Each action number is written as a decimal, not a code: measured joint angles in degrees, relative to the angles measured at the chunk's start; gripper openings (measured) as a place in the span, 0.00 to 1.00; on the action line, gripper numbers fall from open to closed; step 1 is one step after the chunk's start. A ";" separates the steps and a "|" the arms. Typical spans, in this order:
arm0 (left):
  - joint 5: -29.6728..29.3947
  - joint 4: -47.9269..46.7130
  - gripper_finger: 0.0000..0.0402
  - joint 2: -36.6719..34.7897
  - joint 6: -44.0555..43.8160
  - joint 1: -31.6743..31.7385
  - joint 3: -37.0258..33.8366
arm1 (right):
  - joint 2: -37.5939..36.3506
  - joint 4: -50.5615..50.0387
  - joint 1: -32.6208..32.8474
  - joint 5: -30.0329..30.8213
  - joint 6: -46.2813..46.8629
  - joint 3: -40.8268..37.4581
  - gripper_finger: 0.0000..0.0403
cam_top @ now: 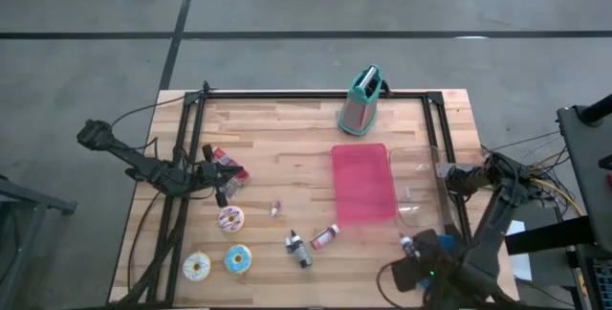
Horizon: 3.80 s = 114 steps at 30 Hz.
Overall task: Pick & Place Food Item
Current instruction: Put the purple food coloring bottle into the blue bin
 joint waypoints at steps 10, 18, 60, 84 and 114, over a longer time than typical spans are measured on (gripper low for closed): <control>0.02 0.00 0.03 0.00 0.00 0.00 0.00 | 0.00 -1.54 4.65 -10.68 2.35 -0.01 0.32; 0.00 0.00 0.03 -0.01 0.00 -0.01 0.01 | 1.60 -1.71 6.29 -15.29 3.97 -1.09 0.32; 0.00 0.01 0.03 -0.01 0.00 0.00 0.00 | 13.81 -1.83 10.10 -12.28 -13.50 -0.42 0.37; 0.01 0.00 0.03 0.00 0.00 -0.01 0.01 | 12.98 -3.26 10.37 -8.45 -16.98 -3.02 0.37; 0.01 0.01 0.03 -0.01 0.00 0.00 0.02 | 12.90 4.83 11.17 -13.11 -18.80 -12.81 0.37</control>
